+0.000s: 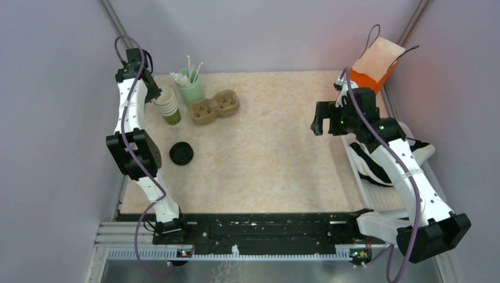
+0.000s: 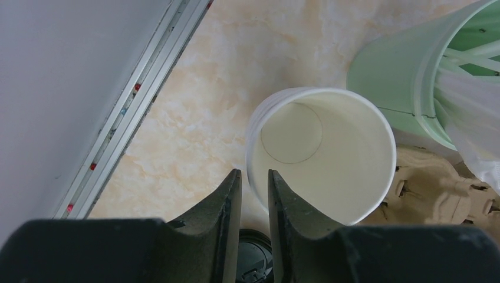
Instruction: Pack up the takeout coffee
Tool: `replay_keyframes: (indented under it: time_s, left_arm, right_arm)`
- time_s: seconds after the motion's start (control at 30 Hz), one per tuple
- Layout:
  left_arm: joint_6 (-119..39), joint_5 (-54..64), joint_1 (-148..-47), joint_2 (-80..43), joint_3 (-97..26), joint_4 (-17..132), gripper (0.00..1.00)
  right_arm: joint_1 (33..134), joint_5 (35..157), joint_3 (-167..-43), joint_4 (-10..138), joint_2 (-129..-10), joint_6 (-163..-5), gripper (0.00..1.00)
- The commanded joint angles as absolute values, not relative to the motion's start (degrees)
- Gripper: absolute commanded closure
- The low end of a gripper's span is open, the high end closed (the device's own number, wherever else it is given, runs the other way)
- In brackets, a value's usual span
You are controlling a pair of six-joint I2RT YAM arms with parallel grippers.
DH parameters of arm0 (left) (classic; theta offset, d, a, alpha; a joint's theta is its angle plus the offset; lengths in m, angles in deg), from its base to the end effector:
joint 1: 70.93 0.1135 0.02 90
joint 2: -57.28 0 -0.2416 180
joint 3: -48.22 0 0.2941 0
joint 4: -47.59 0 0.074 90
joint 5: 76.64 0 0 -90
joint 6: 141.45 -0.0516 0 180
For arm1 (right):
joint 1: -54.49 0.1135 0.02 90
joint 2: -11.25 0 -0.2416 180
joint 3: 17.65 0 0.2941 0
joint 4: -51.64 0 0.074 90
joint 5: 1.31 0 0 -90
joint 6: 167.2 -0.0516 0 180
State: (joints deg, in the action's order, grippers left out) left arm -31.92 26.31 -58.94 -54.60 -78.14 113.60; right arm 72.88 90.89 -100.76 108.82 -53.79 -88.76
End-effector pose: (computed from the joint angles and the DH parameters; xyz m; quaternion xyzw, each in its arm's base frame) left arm 0.4594 0.1094 0.3139 -0.2906 0.8928 0.0847 0.3336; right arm 0.2794 0.0950 0.3446 -0.0620 0.9007 0.1277 0.4105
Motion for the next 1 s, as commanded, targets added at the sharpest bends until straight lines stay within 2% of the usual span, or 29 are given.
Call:
replay_keyframes:
  time_s: [0.0, 0.13, 0.3, 0.57, 0.97]
  left_arm:
    - [-32.0, 26.7, -58.4, -56.0, -79.7, 113.6, 0.7]
    - [-31.5, 25.7, -58.2, -56.8, -79.9, 113.5, 0.69]
    - [-31.2, 25.7, -58.2, -56.6, -79.9, 113.3, 0.76]
    - [-31.7, 26.1, -58.2, -56.4, -81.5, 114.0, 0.72]
    - [-31.9, 25.8, -58.2, -56.8, -82.2, 114.6, 0.78]
  right_arm:
    - [73.7, 90.7, -101.4, 106.7, -53.4, -88.3, 0.01]
    - [73.6, 90.8, -101.5, 106.7, -53.4, -88.3, 0.01]
    - [73.6, 90.7, -101.5, 106.8, -53.3, -88.2, 0.01]
    - [73.7, 90.9, -101.2, 106.5, -53.4, -88.3, 0.01]
    - [74.0, 91.2, -101.0, 106.2, -53.5, -88.3, 0.01]
